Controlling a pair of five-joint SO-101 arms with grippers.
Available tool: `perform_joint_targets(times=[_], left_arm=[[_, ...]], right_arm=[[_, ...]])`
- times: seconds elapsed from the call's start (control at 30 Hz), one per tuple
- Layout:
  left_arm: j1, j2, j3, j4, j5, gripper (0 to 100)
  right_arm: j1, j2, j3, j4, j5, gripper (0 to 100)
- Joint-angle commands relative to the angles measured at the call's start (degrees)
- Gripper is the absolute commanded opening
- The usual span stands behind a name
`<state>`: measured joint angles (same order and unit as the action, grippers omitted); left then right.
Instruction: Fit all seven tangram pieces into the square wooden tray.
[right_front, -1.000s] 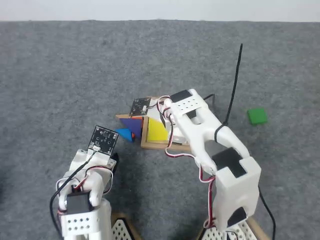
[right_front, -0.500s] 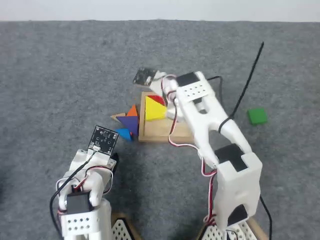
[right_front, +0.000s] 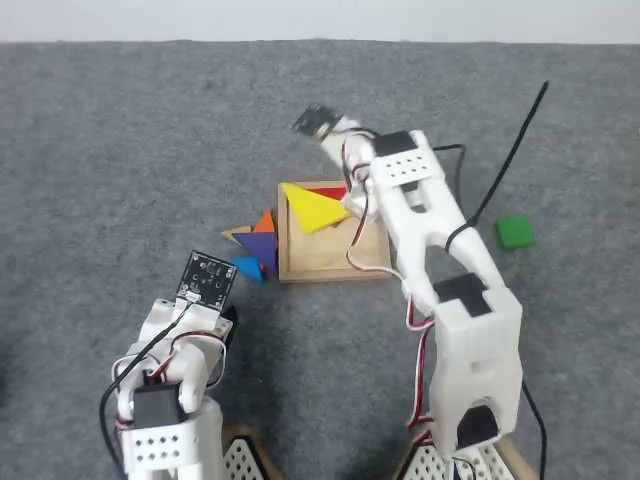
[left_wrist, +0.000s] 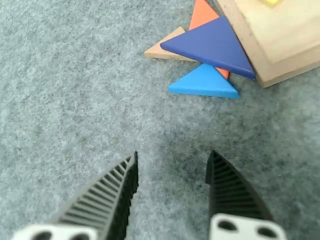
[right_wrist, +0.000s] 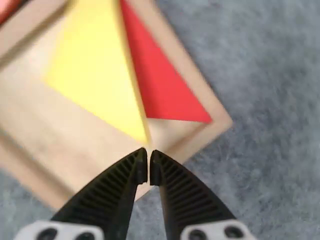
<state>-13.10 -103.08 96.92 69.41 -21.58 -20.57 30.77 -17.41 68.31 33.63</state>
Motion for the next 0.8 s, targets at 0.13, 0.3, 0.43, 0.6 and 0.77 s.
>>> perform_joint_targets(times=[0.13,0.3,0.43,0.6,0.77], left_arm=[[-0.44,-0.97,-0.48,0.53,-0.79,21],[-0.44,-0.97,-0.48,0.53,-0.79,21],[-0.44,-0.97,-0.48,0.53,-0.79,21],[-0.44,-0.97,-0.48,0.53,-0.79,21],[-0.44,-0.97,-0.48,0.53,-0.79,21]], right_arm=[[3.82,3.30,-15.47,1.63,-12.31,3.0],[0.13,4.79,-17.14,1.36,-19.08,12.7],[-5.41,7.34,-17.23,1.27,-25.49,21.5],[-9.80,7.08,-16.88,8.48,-23.21,14.9],[-12.18,6.46,-13.36,11.30,-19.16,14.5]])
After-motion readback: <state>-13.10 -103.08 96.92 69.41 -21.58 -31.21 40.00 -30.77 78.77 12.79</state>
